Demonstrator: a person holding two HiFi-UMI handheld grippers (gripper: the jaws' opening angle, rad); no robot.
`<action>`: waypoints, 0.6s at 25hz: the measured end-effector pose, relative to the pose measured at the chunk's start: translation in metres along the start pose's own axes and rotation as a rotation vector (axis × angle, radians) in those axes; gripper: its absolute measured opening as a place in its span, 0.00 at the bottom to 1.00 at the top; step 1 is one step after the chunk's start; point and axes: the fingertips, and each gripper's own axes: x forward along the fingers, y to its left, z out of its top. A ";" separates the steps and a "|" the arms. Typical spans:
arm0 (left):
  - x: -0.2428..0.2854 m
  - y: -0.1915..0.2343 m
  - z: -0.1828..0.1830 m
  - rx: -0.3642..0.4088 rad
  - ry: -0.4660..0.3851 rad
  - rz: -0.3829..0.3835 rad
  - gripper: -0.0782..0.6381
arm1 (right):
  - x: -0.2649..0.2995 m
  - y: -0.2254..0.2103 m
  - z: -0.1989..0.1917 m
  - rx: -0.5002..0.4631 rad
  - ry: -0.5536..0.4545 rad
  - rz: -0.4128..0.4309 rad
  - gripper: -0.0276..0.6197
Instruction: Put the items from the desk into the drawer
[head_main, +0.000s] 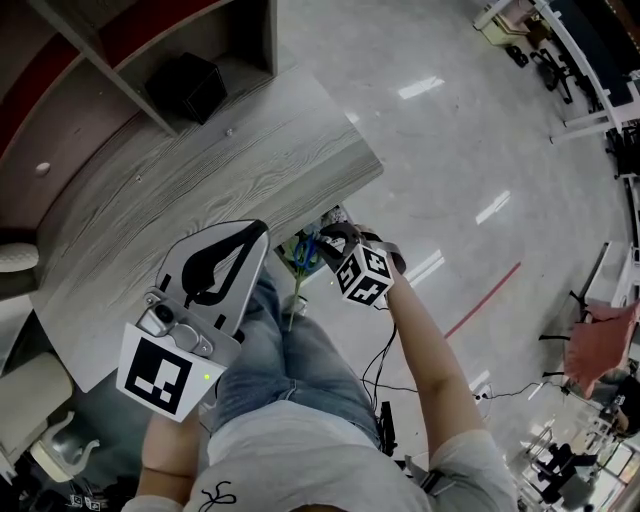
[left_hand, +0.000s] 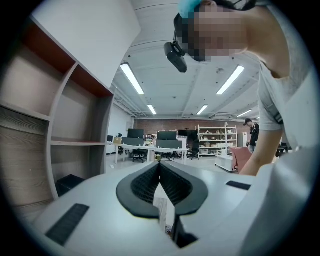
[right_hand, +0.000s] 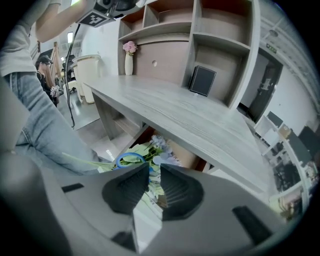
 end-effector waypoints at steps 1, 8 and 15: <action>0.000 0.000 -0.001 0.001 0.002 -0.003 0.12 | -0.002 -0.002 0.002 0.019 -0.011 -0.008 0.16; 0.002 -0.009 0.009 0.019 -0.021 -0.033 0.12 | -0.044 -0.014 0.039 0.189 -0.186 -0.071 0.06; 0.005 -0.029 0.030 0.045 -0.051 -0.066 0.12 | -0.113 -0.022 0.094 0.322 -0.448 -0.130 0.05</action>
